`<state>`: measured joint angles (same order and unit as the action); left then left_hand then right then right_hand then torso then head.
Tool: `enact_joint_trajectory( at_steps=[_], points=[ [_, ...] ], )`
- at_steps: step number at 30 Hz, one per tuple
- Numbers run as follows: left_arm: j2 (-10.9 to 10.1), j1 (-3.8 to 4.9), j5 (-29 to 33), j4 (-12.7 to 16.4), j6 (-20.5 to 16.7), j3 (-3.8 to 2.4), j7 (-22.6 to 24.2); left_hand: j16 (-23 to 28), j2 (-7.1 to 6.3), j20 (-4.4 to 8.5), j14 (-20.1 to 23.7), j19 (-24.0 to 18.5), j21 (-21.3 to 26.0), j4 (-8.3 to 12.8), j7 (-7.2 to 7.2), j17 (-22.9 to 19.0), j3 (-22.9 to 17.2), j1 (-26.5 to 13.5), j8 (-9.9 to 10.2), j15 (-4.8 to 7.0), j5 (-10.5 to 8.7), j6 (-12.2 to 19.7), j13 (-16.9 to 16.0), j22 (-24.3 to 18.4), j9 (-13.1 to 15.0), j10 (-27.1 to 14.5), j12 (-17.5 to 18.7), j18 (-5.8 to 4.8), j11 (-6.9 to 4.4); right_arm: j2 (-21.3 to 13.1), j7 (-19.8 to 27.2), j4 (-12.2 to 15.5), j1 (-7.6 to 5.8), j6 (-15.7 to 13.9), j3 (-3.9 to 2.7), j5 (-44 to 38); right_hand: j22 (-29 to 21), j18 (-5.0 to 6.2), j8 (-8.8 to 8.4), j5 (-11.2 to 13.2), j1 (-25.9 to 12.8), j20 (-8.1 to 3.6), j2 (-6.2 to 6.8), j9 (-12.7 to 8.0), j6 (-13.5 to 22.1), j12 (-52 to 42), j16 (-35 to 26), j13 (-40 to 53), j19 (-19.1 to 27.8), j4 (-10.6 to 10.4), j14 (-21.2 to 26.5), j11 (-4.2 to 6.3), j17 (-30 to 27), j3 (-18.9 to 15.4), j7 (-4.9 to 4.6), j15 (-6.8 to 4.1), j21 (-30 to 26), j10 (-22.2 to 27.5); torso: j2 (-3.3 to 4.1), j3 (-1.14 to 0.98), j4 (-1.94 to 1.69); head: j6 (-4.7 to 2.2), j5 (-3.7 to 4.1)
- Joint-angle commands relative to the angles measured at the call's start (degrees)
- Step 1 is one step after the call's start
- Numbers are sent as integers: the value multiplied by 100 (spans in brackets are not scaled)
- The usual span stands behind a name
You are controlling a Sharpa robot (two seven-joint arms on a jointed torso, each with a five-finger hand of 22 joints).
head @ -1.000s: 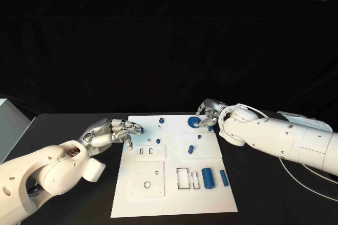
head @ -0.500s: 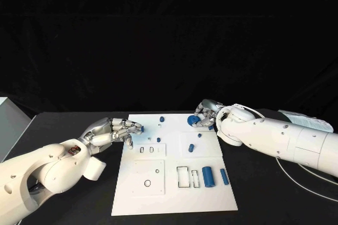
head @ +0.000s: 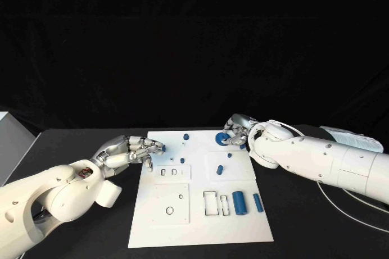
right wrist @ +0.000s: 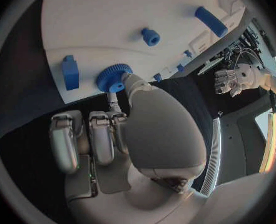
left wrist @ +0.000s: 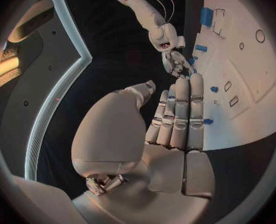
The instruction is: Assemble the parts on the task board
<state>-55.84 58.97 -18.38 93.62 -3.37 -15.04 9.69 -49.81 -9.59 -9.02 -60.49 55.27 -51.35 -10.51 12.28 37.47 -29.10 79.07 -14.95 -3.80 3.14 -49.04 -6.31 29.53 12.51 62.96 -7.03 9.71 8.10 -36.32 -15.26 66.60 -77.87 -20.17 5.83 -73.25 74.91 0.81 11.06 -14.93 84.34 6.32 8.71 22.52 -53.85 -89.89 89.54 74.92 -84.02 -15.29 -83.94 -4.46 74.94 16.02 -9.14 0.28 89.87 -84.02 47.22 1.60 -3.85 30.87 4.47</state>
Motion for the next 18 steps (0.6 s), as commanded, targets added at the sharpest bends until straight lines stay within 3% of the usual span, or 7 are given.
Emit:
enact_joint_trajectory(
  at_steps=[1,8,11,14,18],
  points=[
    [9,0,-21,6,112,-4,-9,24,-8,-6,49,-35,-40,13,-6,-6,-22,28,-5,-1,-5,38,-7,11,5,-36,-25,80,4,-3,174,32,9,-126,4,-124,1509,-81,71,-24,105,-62,-57,31,-132,-11,16,1508,-598,31,-571,60,1351,157,75,-65,13,-598,2,-2,4,-6,0],
    [13,-1,-24,6,140,-4,-21,25,-11,-8,51,-39,-42,16,-2,-7,-23,29,-2,-4,-4,47,-7,12,4,-45,-23,80,7,-27,271,143,14,-468,4,-369,1509,-81,90,-6,78,-86,6,34,-178,-11,16,1508,-598,74,-572,82,1353,286,97,-88,13,-598,6,-1,2,-28,-5],
    [17,-2,-30,0,141,-4,-23,26,-12,-9,52,-41,-44,18,1,-9,-24,30,0,-5,-4,53,-7,13,3,-50,-23,80,9,-79,407,314,22,-782,3,-608,1509,-81,99,-41,50,-95,48,35,-201,-11,17,1508,-598,94,-573,91,1356,356,103,-94,13,-598,5,4,-10,-33,-17],
    [16,-3,-52,-6,143,-4,-24,26,-12,-9,52,-41,-44,18,1,-9,-24,30,0,-5,-4,53,-7,13,3,-50,-23,80,9,-107,517,512,28,-1028,3,-844,1509,-81,100,-238,-21,-104,144,30,-219,-11,21,1508,-598,131,-578,95,1380,491,106,-100,13,-598,5,2,-12,-35,-22],
    [18,-4,-72,-6,158,-4,-21,26,-12,-9,52,-41,-44,18,1,-9,-24,30,0,-5,-4,53,-7,13,3,-50,-23,80,9,-32,600,759,34,-1283,4,-1247,1509,-81,102,-247,-34,-105,164,30,-226,-11,24,1508,-598,141,-582,97,1396,513,109,-102,13,-598,6,3,6,-41,-41]
  ],
)
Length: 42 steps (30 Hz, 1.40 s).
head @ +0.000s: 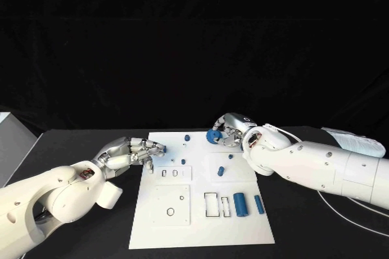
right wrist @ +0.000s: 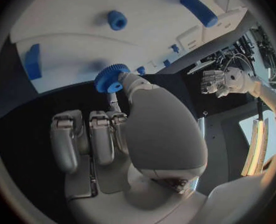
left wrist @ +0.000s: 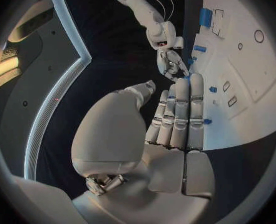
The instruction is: Assemble the parts on the task board
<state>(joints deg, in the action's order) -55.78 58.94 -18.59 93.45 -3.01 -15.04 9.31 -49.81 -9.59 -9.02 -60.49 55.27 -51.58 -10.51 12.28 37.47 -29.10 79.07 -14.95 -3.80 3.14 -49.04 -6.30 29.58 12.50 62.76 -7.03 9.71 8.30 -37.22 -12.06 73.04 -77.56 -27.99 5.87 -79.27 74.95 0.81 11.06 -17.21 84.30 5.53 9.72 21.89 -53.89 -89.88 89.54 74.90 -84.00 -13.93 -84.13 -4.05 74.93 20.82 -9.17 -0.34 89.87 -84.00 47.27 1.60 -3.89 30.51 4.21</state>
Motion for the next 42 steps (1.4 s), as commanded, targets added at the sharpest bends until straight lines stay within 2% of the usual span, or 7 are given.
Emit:
enact_joint_trajectory(
  at_steps=[1,10,15,18,22,26,42],
  points=[
    [13,-1,-53,13,123,-4,17,26,-12,-8,52,-42,-21,18,1,-9,-25,30,0,-5,-4,53,-8,8,4,-31,-23,80,-11,94,271,148,4,-545,2,-737,1505,-81,96,-23,-52,-27,85,90,-214,-12,22,1510,-600,4,-560,54,1385,43,109,-41,13,-600,1,6,10,-10,-20],
    [29,-1,-59,23,139,-4,10,28,-14,-11,56,-47,-24,22,6,-11,-27,31,4,-9,-4,64,-9,10,3,-41,-21,79,-6,571,146,93,25,-758,51,-1145,1505,-81,79,-38,-122,-28,149,81,-200,-12,21,1510,-600,3,-559,49,1380,85,103,-39,13,-600,5,14,-14,-36,-19],
    [53,-1,-61,19,145,-4,8,28,-14,-11,56,-47,-24,22,6,-11,-27,31,4,-9,-4,64,-9,10,3,-41,-21,79,-6,820,14,-59,104,-464,65,-1248,1505,-81,69,-7,-199,-26,223,74,-196,-12,21,1510,-600,-2,-559,46,1382,104,98,-36,13,-600,7,14,-20,-42,-38],
    [65,-1,-62,14,151,-4,7,28,-14,-11,56,-47,-24,22,6,-11,-27,31,4,-9,-4,64,-9,10,3,-41,-21,79,-6,925,-31,-150,153,-326,68,-1274,1505,-81,64,23,-231,-25,238,71,-193,-12,19,1510,-600,-8,-557,44,1373,114,97,-35,13,-600,9,25,-30,-39,-36],
    [79,-1,-63,6,154,-4,9,29,-12,-13,58,-51,-27,22,10,-14,-29,30,6,-12,-4,71,-9,11,2,-48,-21,79,-3,1062,-79,-297,201,-177,70,-1294,1505,-81,63,31,-237,-25,241,70,-193,-12,19,1510,-600,-8,-558,44,1376,117,98,-35,13,-600,13,21,-15,-27,-66],
    [85,-1,-64,7,154,-4,21,29,-12,-13,58,-51,-27,22,10,-14,-29,30,6,-12,-4,71,-9,11,2,-48,-21,79,-3,1163,-106,-403,220,-93,72,-1304,1505,-81,63,39,-238,-25,243,70,-194,-12,19,1510,-600,-5,-558,45,1376,124,99,-34,13,-600,14,14,3,-24,-75],
    [61,0,-64,23,159,-4,21,30,-10,-15,61,-55,-29,24,13,-15,-32,32,8,-14,-4,75,-10,12,2,-54,-22,79,-1,1286,-205,-559,232,101,72,-1388,1505,-81,49,72,-261,-23,260,63,-175,-12,16,1510,-600,-1,-554,41,1359,142,92,-32,13,-600,12,2,3,25,-123]
  ],
)
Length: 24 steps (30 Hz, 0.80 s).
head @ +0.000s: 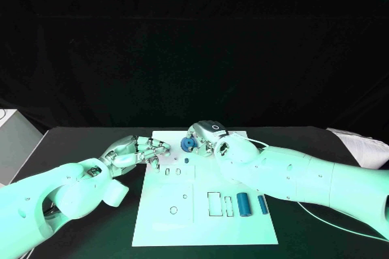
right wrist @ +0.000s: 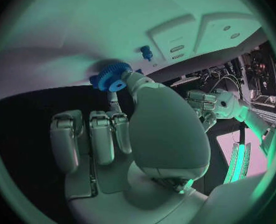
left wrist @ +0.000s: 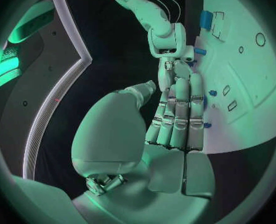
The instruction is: Assemble the parts on the task board
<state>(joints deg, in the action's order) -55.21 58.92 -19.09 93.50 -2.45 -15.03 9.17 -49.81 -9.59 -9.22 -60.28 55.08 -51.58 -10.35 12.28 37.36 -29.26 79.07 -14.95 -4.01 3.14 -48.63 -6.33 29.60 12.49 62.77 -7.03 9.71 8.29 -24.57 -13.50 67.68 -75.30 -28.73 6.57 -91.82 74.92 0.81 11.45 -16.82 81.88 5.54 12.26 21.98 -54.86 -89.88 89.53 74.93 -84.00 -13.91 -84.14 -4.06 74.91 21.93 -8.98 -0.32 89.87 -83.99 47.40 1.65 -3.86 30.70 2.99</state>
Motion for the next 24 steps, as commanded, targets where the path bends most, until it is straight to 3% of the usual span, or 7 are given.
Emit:
enact_joint_trajectory(
  at_steps=[1,11,16,24],
  points=[
    [3,1,-14,19,103,-4,35,30,-10,5,40,-35,-29,9,13,-5,-17,32,8,7,-4,34,-7,10,3,-54,-22,79,0,30,-69,-37,6,178,3,-140,1508,-81,5,44,-28,-23,11,52,-69,-12,16,1507,-600,-2,-554,40,1363,36,69,-30,13,-601,1,-5,-2,10,-3],
    [4,1,-16,17,111,-5,34,32,-6,1,44,-43,-34,12,16,-8,-22,33,7,3,-4,40,-9,12,4,-61,-25,79,3,122,-109,-154,6,98,3,-164,1508,-81,-75,177,-144,4,50,17,48,-12,13,1507,-600,-12,-551,-1,1350,79,21,4,13,-601,6,-8,4,15,-13],
    [19,1,-18,5,117,-5,39,32,-6,1,44,-43,-34,12,16,-8,-22,33,7,3,-4,40,-9,12,4,-61,-25,79,3,154,-89,-169,9,52,3,-109,1508,-81,-213,406,-320,53,86,-38,239,-12,14,1507,-600,-75,-552,-60,1358,25,-42,60,13,-601,4,-5,2,17,-8],
    [25,1,-18,-8,123,-5,35,32,-6,1,44,-43,-34,12,16,-8,-22,33,7,3,-4,40,-9,12,4,-61,-25,79,3,156,-24,-197,12,120,4,32,1508,-81,-298,423,-620,105,90,-63,309,3,17,1489,-600,-235,-556,-98,1375,-187,-76,106,13,-582,-2,-2,6,15,1]
  ],
)
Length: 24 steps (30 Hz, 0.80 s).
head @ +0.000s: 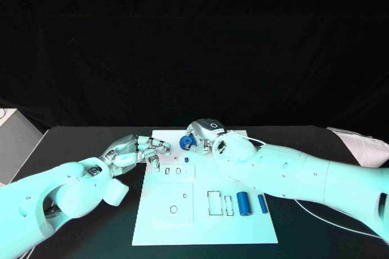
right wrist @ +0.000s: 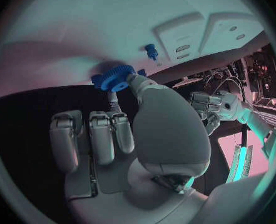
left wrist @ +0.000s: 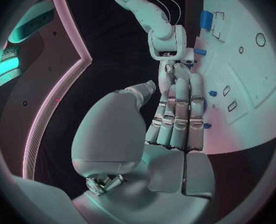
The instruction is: Assemble the parts on the task board
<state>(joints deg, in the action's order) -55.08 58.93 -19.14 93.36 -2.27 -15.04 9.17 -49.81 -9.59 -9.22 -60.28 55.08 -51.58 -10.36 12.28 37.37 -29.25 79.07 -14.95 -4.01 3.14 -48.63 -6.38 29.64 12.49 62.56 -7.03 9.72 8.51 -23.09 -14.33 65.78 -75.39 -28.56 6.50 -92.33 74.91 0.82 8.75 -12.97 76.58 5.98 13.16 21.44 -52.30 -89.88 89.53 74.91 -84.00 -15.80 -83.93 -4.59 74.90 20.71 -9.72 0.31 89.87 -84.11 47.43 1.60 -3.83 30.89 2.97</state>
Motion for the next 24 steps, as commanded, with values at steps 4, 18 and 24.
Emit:
enact_joint_trajectory(
  at_steps=[4,18,24],
  points=[
    [7,1,-13,7,104,-4,32,32,-6,1,44,-43,-34,12,16,-8,-22,34,7,3,-4,40,-5,8,4,-40,-25,78,-18,1,116,-8,21,214,11,176,1509,-82,-79,-126,-355,74,-19,-13,76,20,20,1469,-600,-71,-580,-52,1393,-474,-8,53,13,-547,-1,-1,5,-13,-1],
    [-8,1,-13,13,97,-4,25,32,-6,1,44,-43,-34,12,16,-8,-22,34,7,3,-4,40,-5,8,4,-40,-25,78,-18,-62,193,5,20,582,25,419,1509,-82,-70,-254,-489,72,-203,3,7,-12,26,1509,-600,-85,-586,-41,1418,-722,8,46,13,-589,-1,-5,6,-17,3],
    [-11,1,-13,16,94,-4,25,32,-6,1,44,-43,-34,12,16,-8,-22,34,7,3,-4,40,-5,8,4,-40,-25,78,-18,-88,170,-16,20,830,52,457,1509,-82,-65,-269,-504,69,-223,6,-7,-12,29,1509,-600,-86,-590,-37,1434,-729,13,42,13,-589,0,-5,8,-20,6]
  ],
)
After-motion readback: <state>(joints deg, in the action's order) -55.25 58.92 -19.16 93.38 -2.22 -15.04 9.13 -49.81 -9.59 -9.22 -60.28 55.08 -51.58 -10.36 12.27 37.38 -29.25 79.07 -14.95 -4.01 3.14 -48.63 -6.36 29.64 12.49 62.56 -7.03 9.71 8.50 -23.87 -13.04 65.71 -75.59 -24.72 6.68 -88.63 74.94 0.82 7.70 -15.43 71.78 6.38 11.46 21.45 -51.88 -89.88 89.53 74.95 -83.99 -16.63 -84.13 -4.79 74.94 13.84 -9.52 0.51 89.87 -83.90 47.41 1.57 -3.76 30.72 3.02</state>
